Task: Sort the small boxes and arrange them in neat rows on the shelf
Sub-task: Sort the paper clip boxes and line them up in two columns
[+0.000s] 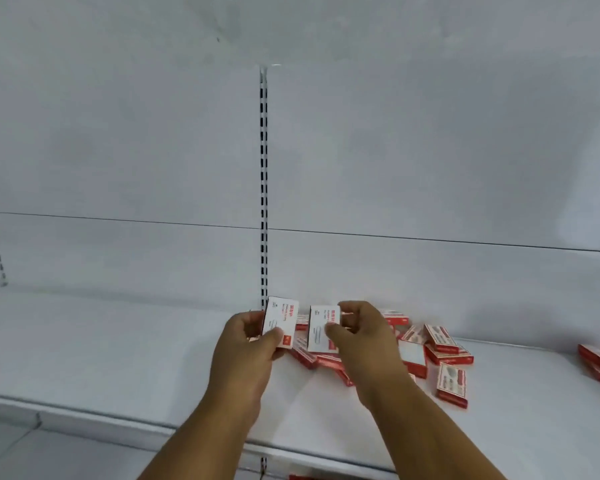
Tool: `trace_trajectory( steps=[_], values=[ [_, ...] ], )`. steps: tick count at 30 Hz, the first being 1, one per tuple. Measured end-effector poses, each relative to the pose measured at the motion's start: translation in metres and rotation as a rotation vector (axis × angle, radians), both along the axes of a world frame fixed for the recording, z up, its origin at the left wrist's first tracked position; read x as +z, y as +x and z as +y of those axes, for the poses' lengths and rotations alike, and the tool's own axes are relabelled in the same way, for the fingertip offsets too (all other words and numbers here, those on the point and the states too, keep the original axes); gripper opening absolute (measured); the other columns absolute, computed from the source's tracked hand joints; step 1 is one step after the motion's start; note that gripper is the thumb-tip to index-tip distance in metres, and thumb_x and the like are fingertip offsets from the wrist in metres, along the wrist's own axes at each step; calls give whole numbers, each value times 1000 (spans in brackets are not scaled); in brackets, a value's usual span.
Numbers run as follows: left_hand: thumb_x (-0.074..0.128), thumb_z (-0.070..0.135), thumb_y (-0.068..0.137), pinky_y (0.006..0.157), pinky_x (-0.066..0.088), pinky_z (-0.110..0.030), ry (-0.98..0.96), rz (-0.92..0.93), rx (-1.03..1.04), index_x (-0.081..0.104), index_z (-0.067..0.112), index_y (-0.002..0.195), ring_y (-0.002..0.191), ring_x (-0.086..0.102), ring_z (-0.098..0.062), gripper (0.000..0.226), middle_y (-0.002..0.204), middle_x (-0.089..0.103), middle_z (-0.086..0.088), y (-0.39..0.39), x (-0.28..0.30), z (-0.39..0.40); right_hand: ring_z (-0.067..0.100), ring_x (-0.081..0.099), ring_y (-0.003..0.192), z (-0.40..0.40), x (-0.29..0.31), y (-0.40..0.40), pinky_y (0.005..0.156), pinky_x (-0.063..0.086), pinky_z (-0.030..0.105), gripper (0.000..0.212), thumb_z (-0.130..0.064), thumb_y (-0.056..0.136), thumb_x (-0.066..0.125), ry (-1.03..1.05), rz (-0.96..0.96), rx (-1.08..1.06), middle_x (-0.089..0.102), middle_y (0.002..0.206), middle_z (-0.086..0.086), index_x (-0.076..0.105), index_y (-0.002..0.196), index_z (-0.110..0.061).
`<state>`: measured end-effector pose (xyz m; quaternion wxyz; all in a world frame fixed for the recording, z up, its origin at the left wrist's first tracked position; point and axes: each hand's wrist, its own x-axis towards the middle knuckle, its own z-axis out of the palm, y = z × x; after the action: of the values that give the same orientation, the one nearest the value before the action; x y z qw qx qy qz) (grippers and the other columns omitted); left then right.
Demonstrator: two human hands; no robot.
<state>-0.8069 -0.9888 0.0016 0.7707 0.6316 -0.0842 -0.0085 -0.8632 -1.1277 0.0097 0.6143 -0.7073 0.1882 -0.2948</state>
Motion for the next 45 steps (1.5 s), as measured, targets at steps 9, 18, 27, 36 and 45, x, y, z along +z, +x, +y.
trace_trajectory(
  steps=[9, 18, 27, 36, 45],
  values=[
    [69, 12, 82, 75, 59, -36, 535, -75, -5, 65, 24, 98, 77, 71, -11, 21, 92, 73, 7, 92, -2, 79, 10, 69, 79, 70, -10, 77, 58, 58, 21, 22, -17, 92, 61, -277, 305, -35, 69, 106, -7, 61, 112, -25],
    [66, 40, 77, 60, 43, -28, 1014, -277, -57, 57, 20, 71, 69, 60, -14, 23, 69, 62, 4, 113, -8, 86, 12, 66, 76, 77, -21, 94, 72, 58, 30, 17, -27, 87, 59, -709, 632, -216, 70, 87, -4, 70, 98, -19],
    [62, 51, 84, 78, 51, -33, 1106, -584, -12, 59, 25, 86, 89, 60, -19, 26, 86, 65, 7, 110, -7, 82, 3, 56, 73, 49, 9, 59, 56, 38, 14, 15, -13, 92, 55, -632, 349, -424, 66, 88, -8, 69, 96, -20],
    [61, 34, 85, 84, 50, -35, 1076, -919, -291, 65, 26, 97, 97, 56, -19, 15, 101, 63, 4, 85, 10, 21, 23, 46, 126, 27, 14, 32, 106, 39, 42, 49, -37, 86, 65, -1068, 939, -137, 57, 135, -5, 54, 133, -34],
    [64, 40, 83, 91, 41, -37, 1359, -1103, -436, 66, 28, 114, 108, 55, -25, 32, 115, 65, 0, 89, 4, -22, 13, 70, 80, 10, 4, 10, 72, 60, 37, 37, -45, 83, 72, -218, 191, -470, 72, 93, -4, 63, 110, -22]
  ],
)
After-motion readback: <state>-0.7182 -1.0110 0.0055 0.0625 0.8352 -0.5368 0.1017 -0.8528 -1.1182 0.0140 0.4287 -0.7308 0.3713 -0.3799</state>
